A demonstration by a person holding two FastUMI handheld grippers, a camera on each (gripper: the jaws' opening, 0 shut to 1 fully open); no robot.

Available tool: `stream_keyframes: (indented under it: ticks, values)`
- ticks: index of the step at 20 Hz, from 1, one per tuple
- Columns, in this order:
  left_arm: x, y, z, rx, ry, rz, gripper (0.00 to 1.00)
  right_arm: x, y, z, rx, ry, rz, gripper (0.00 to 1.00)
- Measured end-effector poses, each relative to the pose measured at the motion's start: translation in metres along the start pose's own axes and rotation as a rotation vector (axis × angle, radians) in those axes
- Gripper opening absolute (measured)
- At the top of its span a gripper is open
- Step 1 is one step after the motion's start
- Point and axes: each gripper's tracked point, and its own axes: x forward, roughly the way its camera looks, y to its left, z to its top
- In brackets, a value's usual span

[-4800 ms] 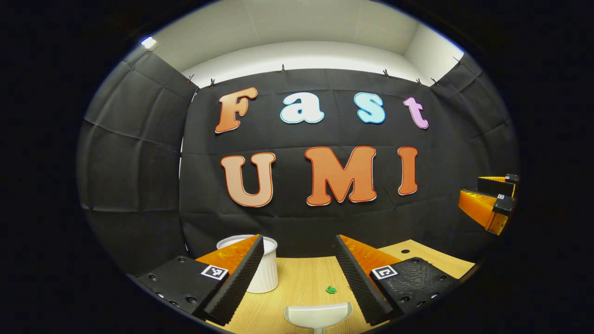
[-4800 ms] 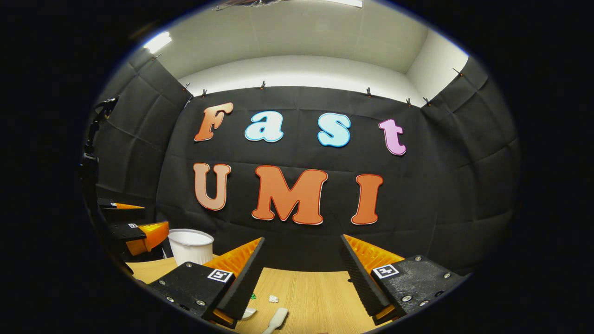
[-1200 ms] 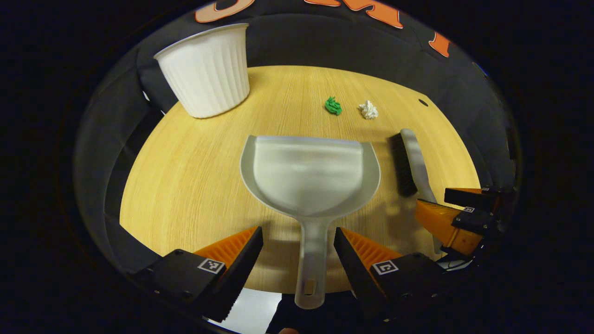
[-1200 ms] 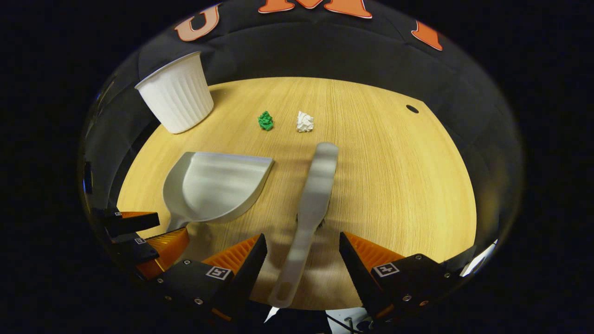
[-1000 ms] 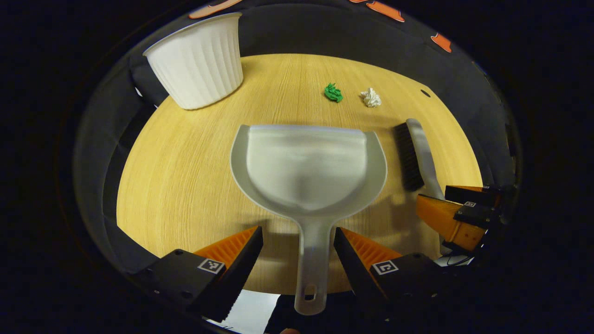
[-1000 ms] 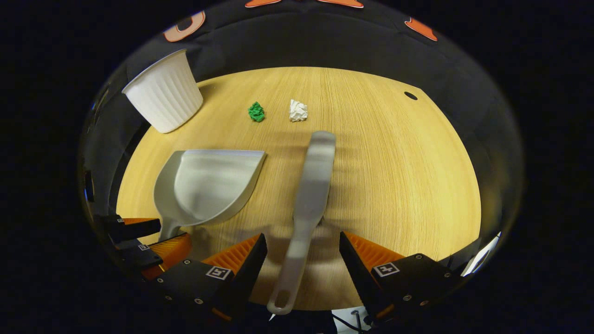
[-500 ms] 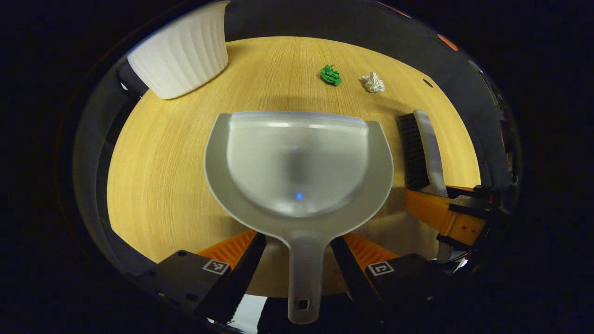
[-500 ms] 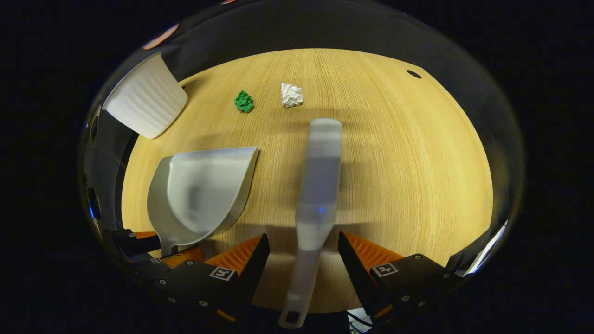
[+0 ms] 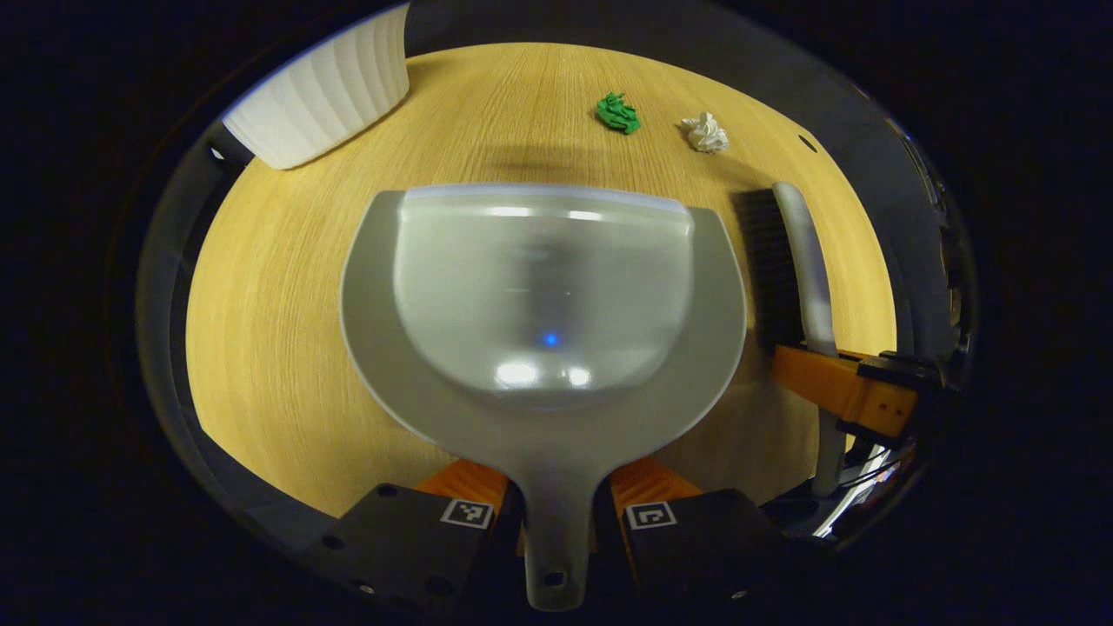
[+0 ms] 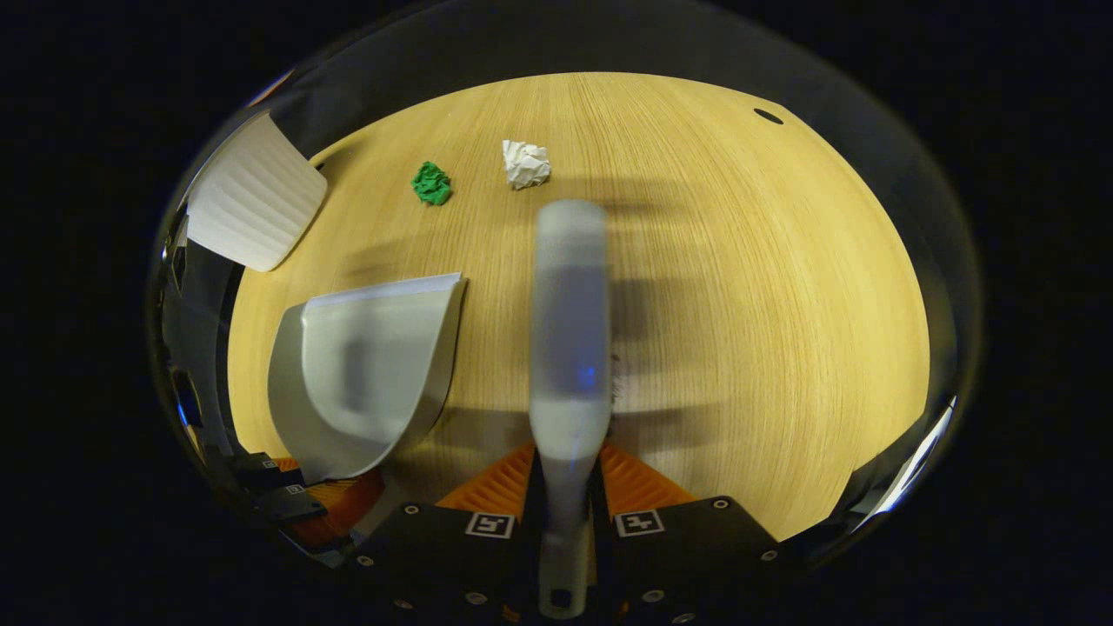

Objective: Pick up the small broom and dustpan from the desktop, sweep the trash into the dustpan with the broom, and then empty the trash into the garbage bin.

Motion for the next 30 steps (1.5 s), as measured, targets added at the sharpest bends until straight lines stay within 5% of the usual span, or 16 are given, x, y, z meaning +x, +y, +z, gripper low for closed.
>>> stream_keyframes:
  ticks: [3, 4, 5, 11, 21, 30]
  values:
    - [0.000, 0.001, -0.001, 0.003, 0.018, -0.013, 0.37, 0.002, 0.001, 0.001, 0.022, 0.021, 0.006, 0.22]
    - [-0.001, 0.001, -0.001, 0.008, 0.021, -0.020, 0.35, 0.001, 0.001, 0.001, 0.020, 0.026, 0.007, 0.27]
    - [-0.001, 0.002, -0.001, 0.009, 0.020, -0.027, 0.35, 0.001, 0.001, 0.003, 0.020, 0.028, 0.005, 0.18]
    - [-0.012, 0.010, 0.005, 0.081, 0.010, -0.059, 0.31, 0.005, 0.002, 0.023, 0.015, 0.019, 0.038, 0.10]
    - [-0.024, 0.022, 0.031, 0.259, -0.011, -0.045, 0.31, 0.006, 0.000, 0.146, -0.140, -0.122, -0.005, 0.10]
    - [-0.019, 0.033, 0.041, 0.366, 0.061, -0.069, 0.31, 0.029, -0.013, 0.212, -0.249, -0.094, -0.003, 0.09]
